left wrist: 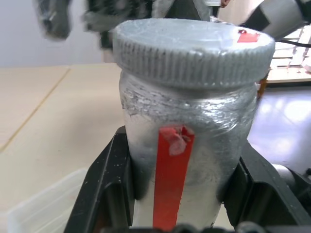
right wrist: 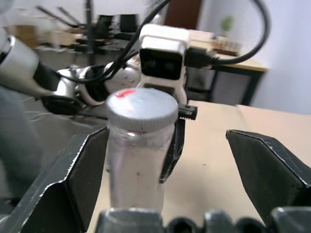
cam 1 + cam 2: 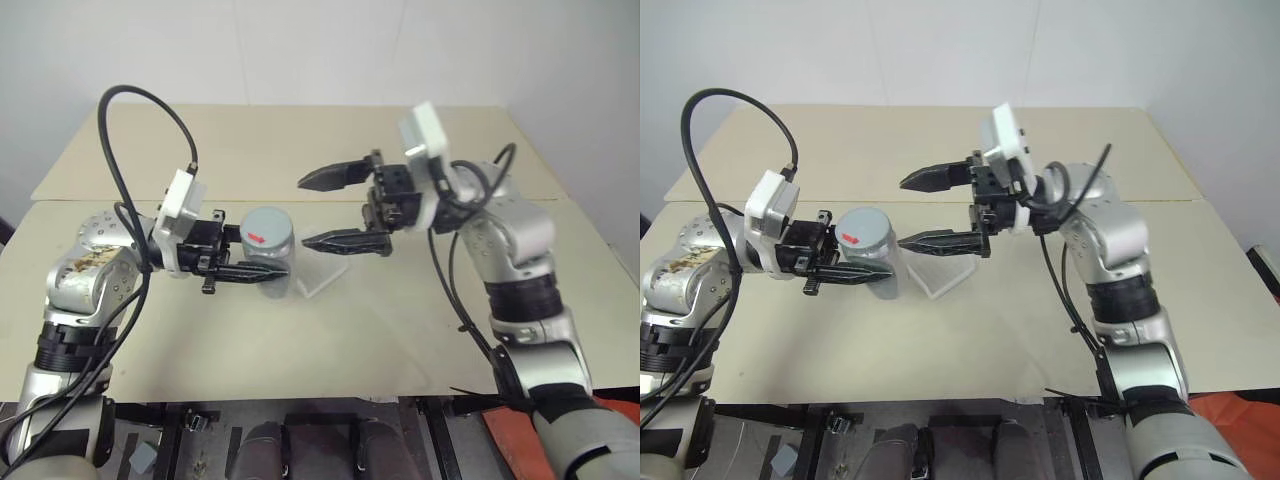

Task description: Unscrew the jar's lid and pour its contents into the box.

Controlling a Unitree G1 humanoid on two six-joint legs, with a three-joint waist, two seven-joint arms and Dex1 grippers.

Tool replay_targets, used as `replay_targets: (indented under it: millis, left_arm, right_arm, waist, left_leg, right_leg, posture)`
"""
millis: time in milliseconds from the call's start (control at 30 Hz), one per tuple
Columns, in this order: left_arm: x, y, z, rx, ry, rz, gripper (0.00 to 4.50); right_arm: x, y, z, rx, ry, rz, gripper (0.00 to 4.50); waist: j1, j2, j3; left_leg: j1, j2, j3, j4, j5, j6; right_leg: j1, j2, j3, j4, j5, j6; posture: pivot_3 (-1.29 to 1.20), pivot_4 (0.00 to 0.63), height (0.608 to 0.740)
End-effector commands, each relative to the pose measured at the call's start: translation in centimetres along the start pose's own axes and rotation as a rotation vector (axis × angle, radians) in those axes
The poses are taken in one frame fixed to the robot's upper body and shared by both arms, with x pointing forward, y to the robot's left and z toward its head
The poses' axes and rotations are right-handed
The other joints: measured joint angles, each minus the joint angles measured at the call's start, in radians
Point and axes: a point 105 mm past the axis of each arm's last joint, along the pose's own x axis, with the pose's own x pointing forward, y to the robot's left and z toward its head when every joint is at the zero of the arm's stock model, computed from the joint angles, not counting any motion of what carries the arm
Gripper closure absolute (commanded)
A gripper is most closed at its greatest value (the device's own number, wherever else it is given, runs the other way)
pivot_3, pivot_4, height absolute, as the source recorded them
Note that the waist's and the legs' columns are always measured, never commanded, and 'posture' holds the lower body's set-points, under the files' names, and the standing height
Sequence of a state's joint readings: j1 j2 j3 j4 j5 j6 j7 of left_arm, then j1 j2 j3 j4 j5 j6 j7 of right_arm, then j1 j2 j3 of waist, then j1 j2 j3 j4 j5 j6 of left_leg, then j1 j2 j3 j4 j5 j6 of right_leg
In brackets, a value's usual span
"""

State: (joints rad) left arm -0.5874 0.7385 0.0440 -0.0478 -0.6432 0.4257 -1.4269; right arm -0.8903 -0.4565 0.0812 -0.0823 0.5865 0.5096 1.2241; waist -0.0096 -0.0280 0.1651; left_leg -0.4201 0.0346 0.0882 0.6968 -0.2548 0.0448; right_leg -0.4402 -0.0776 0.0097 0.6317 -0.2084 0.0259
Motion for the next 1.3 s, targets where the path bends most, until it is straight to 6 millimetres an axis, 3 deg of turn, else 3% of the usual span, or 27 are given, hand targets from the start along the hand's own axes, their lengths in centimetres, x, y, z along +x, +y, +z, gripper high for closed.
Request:
replay_targets:
  millis: [33, 333, 433, 567, 733, 1300]
  left_arm:
    - [-0.6, 0.9, 0.1, 0.037, 0.002, 0.082, 2.57]
    - [0.6, 2.0, 0.0, 0.044, -0.012, 0.116, 2.57]
    - [0.8, 2.0, 0.2, 0.050, -0.017, 0.107, 2.57]
    - [0.9, 1.9, 0.4, 0.055, -0.020, 0.103, 2.57]
    - [0.5, 1.7, 0.5, 0.058, -0.019, 0.112, 2.57]
    - [-1.1, 1.0, 0.7, 0.052, 0.009, 0.123, 2.57]
  right_arm:
    - [-0.1, 0.9, 2.0, -0.032, -0.028, -0.074, 0.02]
    - [4.0, 0.9, 1.8, -0.018, 0.049, -0.222, 0.02]
    - [5.6, 0.0, 0.9, -0.007, 0.092, -0.280, 0.02]
    - [6.1, -1.1, 0.6, 0.005, 0.092, -0.332, 0.02]
    - [5.5, -1.9, 0.1, 0.012, 0.113, -0.347, 0.02]
    - [0.5, -5.1, -0.9, 0.015, 0.189, -0.529, 0.02]
  waist:
    - [-0.002, 0.000, 0.000]
    - [-0.004, 0.000, 0.000]
    - [-0.004, 0.000, 0.000]
    - [-0.004, 0.000, 0.000]
    - [-0.003, 0.000, 0.000]
    - [-0.003, 0.000, 0.000]
  left_leg:
    - [0.000, 0.000, 0.000, 0.000, 0.000, 0.000]
    - [0.002, 0.000, 0.001, 0.000, 0.000, -0.001]
    - [0.002, 0.000, 0.001, 0.000, 0.000, -0.001]
    - [0.002, 0.000, 0.001, 0.000, 0.000, 0.000]
    - [0.001, 0.000, 0.000, 0.000, 0.000, 0.000]
    - [0.001, 0.000, 0.000, 0.000, 0.000, 0.000]
  right_leg:
    - [0.000, 0.000, 0.000, 0.000, 0.000, 0.000]
    - [0.000, 0.000, 0.001, -0.001, 0.000, 0.000]
    - [0.000, 0.000, 0.001, 0.000, 0.000, 0.000]
    - [0.000, 0.000, 0.001, 0.000, 0.000, 0.000]
    - [0.000, 0.000, 0.000, 0.000, 0.000, 0.000]
    - [0.000, 0.000, 0.000, -0.001, 0.000, 0.000]
  posture:
    - [0.00, 0.150, 0.740]
    - [0.00, 0.150, 0.740]
    - [0.00, 0.150, 0.740]
    - [0.00, 0.150, 0.740]
    - [0.00, 0.150, 0.740]
    - [0.00, 0.150, 0.740]
